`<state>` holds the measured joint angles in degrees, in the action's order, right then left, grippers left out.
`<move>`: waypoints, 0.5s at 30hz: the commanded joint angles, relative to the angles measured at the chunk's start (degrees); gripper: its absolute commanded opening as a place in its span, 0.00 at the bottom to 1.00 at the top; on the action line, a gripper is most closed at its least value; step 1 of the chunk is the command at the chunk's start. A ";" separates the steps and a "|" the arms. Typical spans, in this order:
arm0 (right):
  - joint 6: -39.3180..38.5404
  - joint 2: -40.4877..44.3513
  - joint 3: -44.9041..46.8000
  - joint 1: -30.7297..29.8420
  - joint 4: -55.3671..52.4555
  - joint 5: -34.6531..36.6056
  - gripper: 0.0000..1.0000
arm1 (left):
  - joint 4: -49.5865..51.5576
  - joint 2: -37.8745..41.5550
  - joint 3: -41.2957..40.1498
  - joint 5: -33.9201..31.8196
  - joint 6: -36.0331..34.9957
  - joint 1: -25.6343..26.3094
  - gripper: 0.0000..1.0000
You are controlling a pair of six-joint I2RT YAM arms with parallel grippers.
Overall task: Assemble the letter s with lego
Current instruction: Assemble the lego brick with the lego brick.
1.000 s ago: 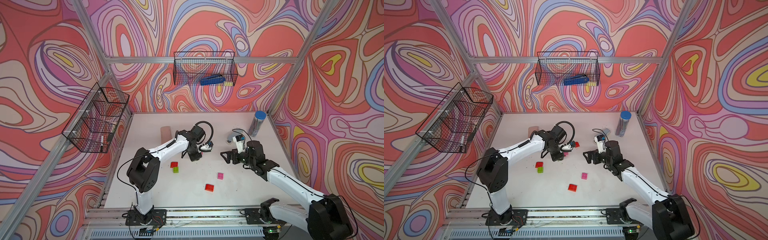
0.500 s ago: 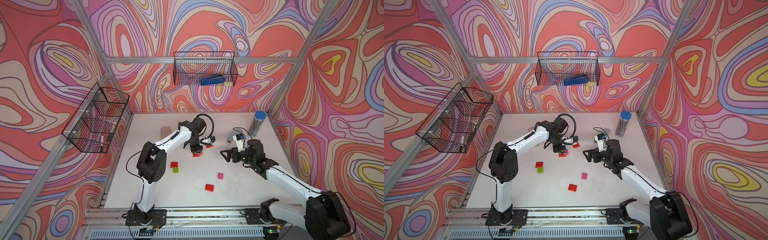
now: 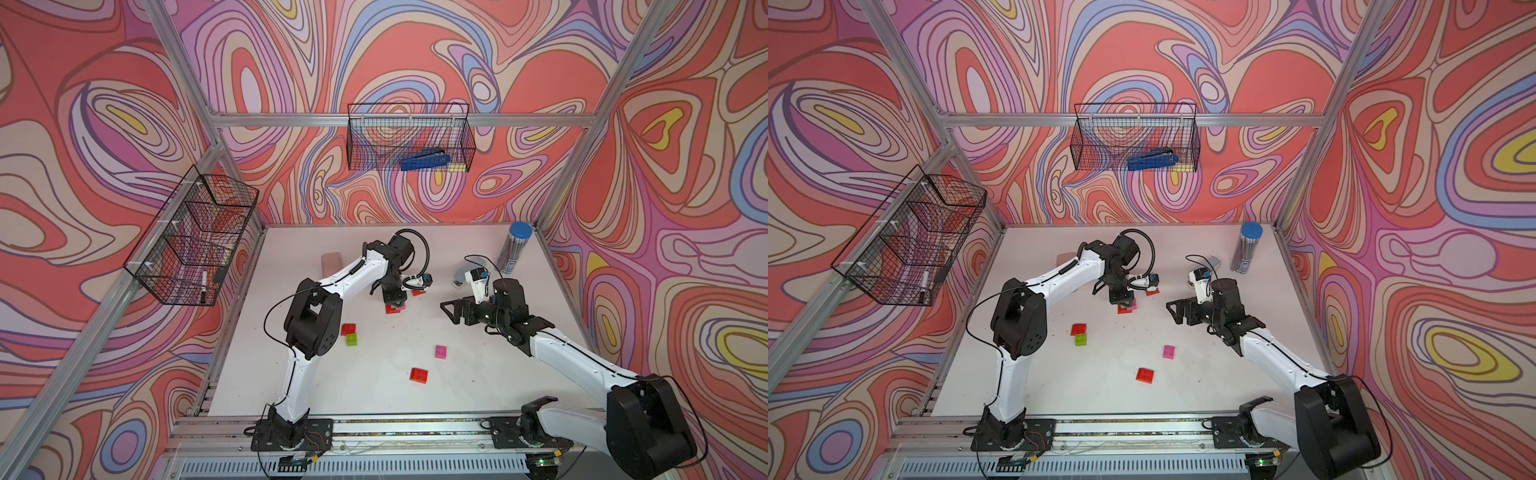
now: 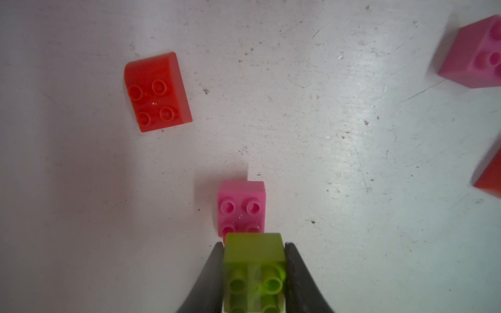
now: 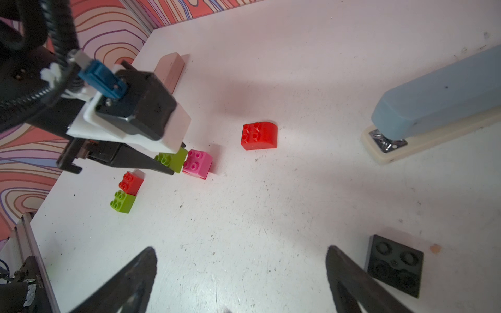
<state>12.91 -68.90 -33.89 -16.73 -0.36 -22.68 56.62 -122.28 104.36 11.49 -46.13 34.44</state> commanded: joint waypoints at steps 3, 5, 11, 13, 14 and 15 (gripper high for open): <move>-0.78 -0.81 -1.66 0.52 0.98 -0.79 0.98 | 1.97 -1.70 1.55 0.91 -2.55 -0.59 0.24; -0.76 -1.08 -1.70 0.62 1.15 -1.05 0.98 | 2.00 -2.21 1.73 1.21 -2.47 -0.69 0.24; -0.78 -1.66 -1.72 0.65 1.33 -1.22 0.98 | 2.18 -3.13 1.90 0.73 -3.00 -0.67 0.24; -0.86 -1.83 -1.71 0.66 1.33 -1.23 0.98 | 2.09 -3.36 1.96 0.70 -3.09 -0.69 0.24; -0.83 -1.82 -1.65 0.68 1.35 -1.31 0.98 | 2.05 -3.49 1.91 0.55 -3.13 -0.69 0.24; -0.79 -1.88 -1.64 0.65 1.41 -1.32 0.98 | 2.09 -3.66 1.92 0.50 -3.08 -0.69 0.24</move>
<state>12.86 -70.28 -33.95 -16.43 0.36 -23.51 56.55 -124.16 105.38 11.60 -47.40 34.06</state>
